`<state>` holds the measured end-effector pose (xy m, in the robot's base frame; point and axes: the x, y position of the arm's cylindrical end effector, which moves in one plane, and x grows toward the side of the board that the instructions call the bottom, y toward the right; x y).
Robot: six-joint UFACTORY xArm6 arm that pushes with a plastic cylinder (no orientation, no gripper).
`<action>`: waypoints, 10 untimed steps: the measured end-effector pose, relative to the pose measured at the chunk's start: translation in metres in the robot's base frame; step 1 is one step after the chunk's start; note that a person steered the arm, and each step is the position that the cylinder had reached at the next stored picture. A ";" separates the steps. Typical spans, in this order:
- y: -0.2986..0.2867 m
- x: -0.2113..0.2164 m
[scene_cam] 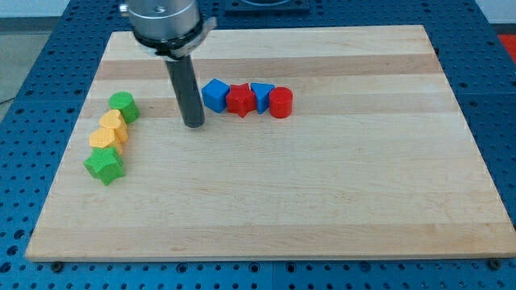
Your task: Nudge the line of blocks up a bit
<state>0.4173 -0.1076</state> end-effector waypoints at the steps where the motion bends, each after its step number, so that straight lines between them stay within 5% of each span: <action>1: 0.007 0.007; 3: -0.001 0.035; 4: -0.006 0.096; 5: -0.067 0.120; 7: -0.196 0.119; 10: -0.152 0.098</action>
<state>0.5155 -0.2594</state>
